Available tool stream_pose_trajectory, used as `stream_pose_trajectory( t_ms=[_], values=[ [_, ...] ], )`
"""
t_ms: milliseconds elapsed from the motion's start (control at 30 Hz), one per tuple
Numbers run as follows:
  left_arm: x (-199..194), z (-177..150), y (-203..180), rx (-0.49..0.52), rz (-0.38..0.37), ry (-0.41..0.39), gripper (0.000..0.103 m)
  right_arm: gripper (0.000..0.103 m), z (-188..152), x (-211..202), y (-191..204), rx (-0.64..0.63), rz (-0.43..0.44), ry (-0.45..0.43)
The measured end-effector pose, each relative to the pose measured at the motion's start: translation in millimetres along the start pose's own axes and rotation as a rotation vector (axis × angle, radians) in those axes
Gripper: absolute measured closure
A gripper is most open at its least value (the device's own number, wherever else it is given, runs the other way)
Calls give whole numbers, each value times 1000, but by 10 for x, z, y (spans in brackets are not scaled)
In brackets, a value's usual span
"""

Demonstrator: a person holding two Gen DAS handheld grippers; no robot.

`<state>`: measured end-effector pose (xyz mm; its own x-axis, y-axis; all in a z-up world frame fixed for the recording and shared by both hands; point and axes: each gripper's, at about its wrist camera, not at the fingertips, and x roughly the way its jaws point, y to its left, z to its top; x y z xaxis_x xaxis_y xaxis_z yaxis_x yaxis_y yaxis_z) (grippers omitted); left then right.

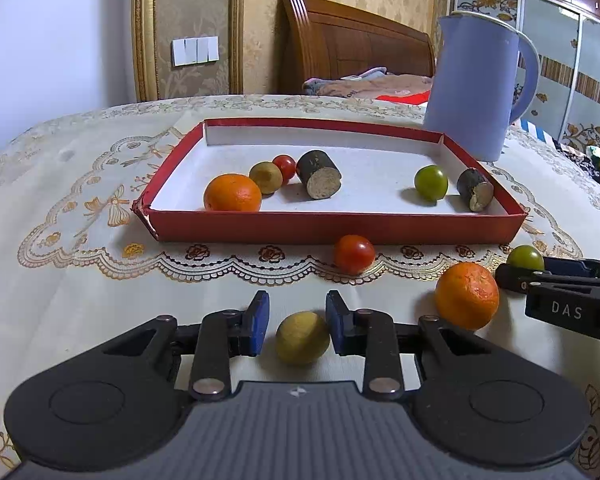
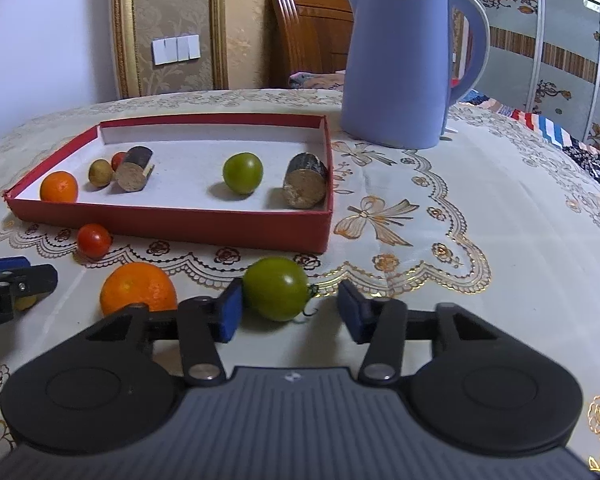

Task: Organize fruits
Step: 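Hold the lime in the left gripper while the right gripper grasps another green tomato, then hold the green tomato in the right gripper while the left gripper adjusts on the lime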

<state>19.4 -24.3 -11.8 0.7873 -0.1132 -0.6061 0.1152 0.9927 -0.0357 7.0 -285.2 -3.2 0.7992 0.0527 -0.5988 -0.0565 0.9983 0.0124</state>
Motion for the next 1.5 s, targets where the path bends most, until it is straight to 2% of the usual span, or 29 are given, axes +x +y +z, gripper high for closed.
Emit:
stream_pose_trajectory(
  t_ms=[67, 433, 667, 767, 900, 1033, 1133, 1200, 1267, 1367, 1500],
  values=[
    [-5, -3, 8, 0, -6, -3, 78, 67, -3, -5, -12, 8, 2, -4],
    [-43, -9, 44, -5, -17, -18, 78, 70, -10, -20, -55, 32, 11, -17],
    [-131, -4, 53, -6, -7, -71, 79, 70, -24, -105, -68, 42, 1, -66],
    [-106, 5, 65, -8, -18, -57, 79, 70, -22, -112, -78, 46, 0, -72],
    [-105, 2, 96, -24, -76, -36, 79, 70, -22, -110, -113, 68, 4, -70],
    [-124, -17, 48, -2, -63, -42, 78, 70, -24, -97, -116, 69, 8, -63],
    [-134, -34, 8, 23, -58, -42, 71, 70, -20, -85, -113, 68, 11, -55],
    [-144, -36, 7, 24, -71, -38, 62, 70, -19, -80, -120, 73, 13, -53],
    [-164, -43, 34, 6, -99, -35, 48, 70, -17, -75, -123, 74, 16, -48],
    [-191, -63, 33, 13, -84, -54, 46, 70, -18, -71, -121, 75, 17, -47],
    [-107, -79, -8, 39, -57, -12, 48, 70, -17, -66, -124, 78, 19, -45]
  ],
)
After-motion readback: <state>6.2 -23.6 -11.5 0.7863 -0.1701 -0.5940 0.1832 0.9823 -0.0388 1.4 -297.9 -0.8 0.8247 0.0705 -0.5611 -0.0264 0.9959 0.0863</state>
